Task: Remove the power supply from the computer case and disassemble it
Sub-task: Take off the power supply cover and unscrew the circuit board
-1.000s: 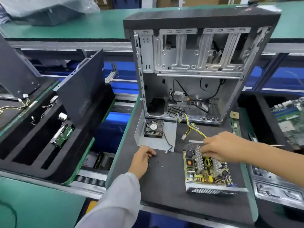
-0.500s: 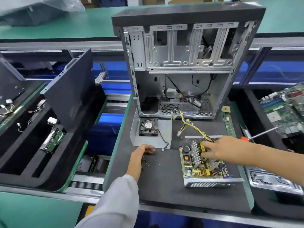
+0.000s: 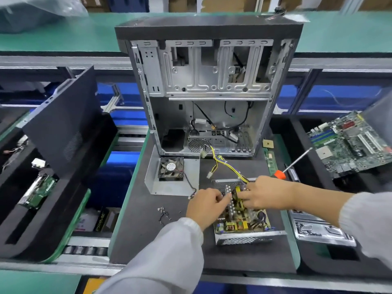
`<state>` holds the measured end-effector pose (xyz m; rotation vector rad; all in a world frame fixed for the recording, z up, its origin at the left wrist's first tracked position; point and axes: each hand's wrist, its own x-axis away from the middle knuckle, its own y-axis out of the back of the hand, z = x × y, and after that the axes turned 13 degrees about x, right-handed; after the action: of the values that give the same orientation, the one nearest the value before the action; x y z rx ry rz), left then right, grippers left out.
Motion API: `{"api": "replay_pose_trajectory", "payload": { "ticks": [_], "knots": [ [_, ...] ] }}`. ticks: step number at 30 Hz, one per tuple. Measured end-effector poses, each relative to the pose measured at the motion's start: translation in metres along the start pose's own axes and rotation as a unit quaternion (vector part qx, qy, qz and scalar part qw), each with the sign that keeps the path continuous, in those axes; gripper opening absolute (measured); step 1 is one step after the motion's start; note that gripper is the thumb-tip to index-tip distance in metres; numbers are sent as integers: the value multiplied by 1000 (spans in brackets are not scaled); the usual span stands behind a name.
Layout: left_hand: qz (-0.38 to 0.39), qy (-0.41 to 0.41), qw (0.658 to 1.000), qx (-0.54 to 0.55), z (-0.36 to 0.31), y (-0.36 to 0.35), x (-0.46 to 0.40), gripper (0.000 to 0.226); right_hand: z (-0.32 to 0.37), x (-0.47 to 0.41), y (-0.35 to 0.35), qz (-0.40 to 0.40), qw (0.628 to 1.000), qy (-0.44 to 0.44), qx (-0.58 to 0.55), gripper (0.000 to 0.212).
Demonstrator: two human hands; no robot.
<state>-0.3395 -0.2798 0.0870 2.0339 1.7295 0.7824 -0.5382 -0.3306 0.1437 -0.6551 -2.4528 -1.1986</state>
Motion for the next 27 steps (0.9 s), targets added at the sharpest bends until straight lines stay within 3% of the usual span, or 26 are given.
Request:
{"api": "replay_pose_trajectory", "payload": {
  "ticks": [5, 9, 14, 16, 18, 20, 24, 27],
  "knots": [
    [-39, 13, 990, 138, 23, 7, 6, 33, -9, 11, -4, -100, 995, -8, -6, 26],
    [-65, 34, 978, 193, 26, 12, 14, 44, -8, 11, -3, -163, 986, -29, -28, 28],
    [35, 120, 969, 215, 25, 11, 36, 53, -3, 8, 0, -167, 983, -53, -54, 32],
    [46, 187, 943, 273, 28, 4, 45, 75, 1, 6, 2, -163, 984, -56, -47, 31],
    [-1, 236, 917, 323, 30, -6, 46, 96, 8, 1, 3, -167, 984, -47, -35, 28],
    [-66, 228, 914, 328, 28, -13, 45, 100, 12, -3, 5, -176, 983, -43, -25, 28],
    [-116, 235, 847, 463, 29, -14, 39, 96, 8, -3, 8, -196, 978, -69, -31, 26],
    [-192, 199, 808, 520, 28, -16, 35, 75, 4, -2, 12, -223, 969, -90, -47, 21]
  ]
}}
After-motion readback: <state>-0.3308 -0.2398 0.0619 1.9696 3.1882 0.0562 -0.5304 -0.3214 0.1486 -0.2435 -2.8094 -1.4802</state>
